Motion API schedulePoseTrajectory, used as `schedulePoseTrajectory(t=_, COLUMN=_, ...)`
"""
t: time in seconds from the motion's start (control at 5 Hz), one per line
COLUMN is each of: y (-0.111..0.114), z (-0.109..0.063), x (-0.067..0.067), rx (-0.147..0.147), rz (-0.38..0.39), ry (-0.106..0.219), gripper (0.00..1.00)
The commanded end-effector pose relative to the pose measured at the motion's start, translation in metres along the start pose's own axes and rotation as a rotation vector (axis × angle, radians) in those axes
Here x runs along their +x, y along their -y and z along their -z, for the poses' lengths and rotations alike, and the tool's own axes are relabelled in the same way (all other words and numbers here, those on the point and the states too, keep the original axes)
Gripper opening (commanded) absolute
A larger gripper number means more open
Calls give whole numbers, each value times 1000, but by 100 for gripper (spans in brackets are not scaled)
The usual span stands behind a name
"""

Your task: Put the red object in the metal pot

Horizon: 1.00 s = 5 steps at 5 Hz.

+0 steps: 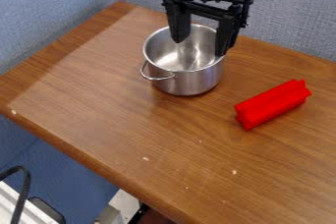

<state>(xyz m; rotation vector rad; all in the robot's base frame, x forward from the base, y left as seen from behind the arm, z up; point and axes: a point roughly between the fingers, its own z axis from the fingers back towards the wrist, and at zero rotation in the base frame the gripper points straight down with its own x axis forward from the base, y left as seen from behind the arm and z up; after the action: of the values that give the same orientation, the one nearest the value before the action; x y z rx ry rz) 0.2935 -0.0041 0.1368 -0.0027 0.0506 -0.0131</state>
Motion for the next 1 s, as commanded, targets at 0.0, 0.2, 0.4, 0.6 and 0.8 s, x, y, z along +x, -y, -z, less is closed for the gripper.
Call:
schedulePoseTrajectory(t=0.0, y=-4, z=11, x=-4, rx=-1, rz=-10, ry=-18, gripper=100)
schedulePoseTrajectory(t=0.2, y=19, z=21, x=-7, rx=10, rz=66, ry=-7, gripper=100)
schedulePoseTrajectory(t=0.4, y=49, z=27, x=1, rx=-10, rz=115, ry=4, gripper=100)
schedulePoseTrajectory(t=0.6, y=77, z=33, x=10, rx=-25, rz=142, ry=15, gripper=100)
schedulePoseTrajectory(t=0.8, y=97, z=39, x=23, rx=-16, rz=191, ry=26, gripper=100)
